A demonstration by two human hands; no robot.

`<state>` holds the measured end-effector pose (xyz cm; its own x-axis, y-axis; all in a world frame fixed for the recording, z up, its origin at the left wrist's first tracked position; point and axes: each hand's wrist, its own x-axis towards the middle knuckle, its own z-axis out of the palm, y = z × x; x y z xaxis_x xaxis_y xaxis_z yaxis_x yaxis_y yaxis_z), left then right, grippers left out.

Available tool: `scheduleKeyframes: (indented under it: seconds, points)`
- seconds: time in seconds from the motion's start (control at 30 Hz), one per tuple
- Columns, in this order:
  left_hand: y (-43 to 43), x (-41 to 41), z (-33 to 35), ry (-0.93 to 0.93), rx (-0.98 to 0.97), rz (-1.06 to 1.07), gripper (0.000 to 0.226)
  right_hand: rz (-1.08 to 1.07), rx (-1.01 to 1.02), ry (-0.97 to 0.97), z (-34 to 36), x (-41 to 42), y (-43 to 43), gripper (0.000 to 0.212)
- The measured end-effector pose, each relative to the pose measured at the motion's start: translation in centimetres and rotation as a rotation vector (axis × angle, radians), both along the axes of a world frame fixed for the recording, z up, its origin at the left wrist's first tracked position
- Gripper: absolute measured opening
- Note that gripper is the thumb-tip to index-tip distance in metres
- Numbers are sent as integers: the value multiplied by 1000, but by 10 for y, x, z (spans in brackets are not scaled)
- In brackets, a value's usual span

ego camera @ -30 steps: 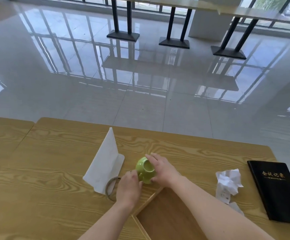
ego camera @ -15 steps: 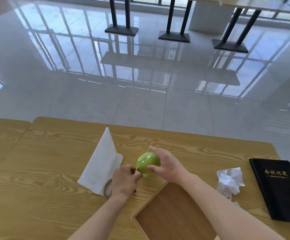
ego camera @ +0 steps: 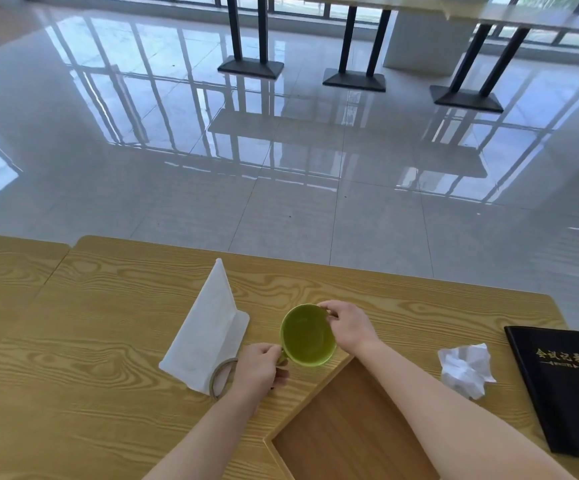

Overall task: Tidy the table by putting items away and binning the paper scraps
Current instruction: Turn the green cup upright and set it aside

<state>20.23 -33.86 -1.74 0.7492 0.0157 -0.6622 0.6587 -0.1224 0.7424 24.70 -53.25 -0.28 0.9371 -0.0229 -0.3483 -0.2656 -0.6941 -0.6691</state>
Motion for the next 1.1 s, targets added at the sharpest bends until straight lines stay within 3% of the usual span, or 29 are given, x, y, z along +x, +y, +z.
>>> scheduleKeyframes:
  seconds: [0.17,0.27,0.6,0.73,1.1]
  points:
    - [-2,-5,-1,-320,371,-342,27,45,-80,55,-7,14,-3,36]
    - [-2,-8,-3,-395,473,-376,15,48,-96,68,-10,17,-4,32]
    - [-3,-10,-8,-357,501,-291,20,-64,-50,83,-18,11,-9,20]
    - [-5,-8,-7,-371,535,-302,10,-65,-77,75,-17,7,-7,14]
    - [19,-31,7,-420,489,-218,4,-117,92,31,5,-22,8,17]
